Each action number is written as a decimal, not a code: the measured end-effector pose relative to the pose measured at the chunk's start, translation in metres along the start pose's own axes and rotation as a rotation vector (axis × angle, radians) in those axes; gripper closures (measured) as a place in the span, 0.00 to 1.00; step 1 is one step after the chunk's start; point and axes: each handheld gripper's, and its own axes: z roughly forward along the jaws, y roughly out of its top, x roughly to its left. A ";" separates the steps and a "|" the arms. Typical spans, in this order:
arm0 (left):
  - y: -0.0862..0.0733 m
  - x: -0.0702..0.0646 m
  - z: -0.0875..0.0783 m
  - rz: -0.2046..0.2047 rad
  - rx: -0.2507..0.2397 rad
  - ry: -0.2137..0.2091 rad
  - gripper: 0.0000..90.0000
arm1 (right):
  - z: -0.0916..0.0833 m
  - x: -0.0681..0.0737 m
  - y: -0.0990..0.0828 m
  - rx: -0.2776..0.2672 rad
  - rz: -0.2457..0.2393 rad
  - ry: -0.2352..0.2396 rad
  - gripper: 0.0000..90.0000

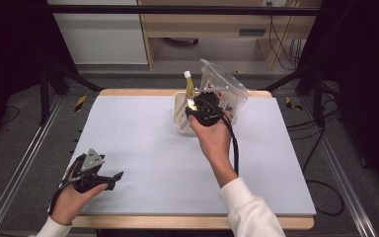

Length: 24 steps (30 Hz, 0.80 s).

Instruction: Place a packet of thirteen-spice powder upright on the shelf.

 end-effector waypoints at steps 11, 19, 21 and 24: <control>-0.003 0.002 -0.001 -0.016 -0.002 0.003 0.10 | 0.009 0.002 0.015 -0.021 0.006 -0.074 0.76; -0.003 0.002 -0.002 -0.015 0.001 0.012 0.10 | 0.016 0.005 0.021 -0.029 0.010 -0.097 0.76; -0.004 0.002 -0.001 -0.013 0.006 0.012 0.10 | 0.019 0.006 0.023 -0.031 0.012 -0.102 0.76; -0.004 0.000 0.000 -0.004 0.011 0.018 0.10 | 0.022 0.008 0.024 -0.033 0.013 -0.110 0.76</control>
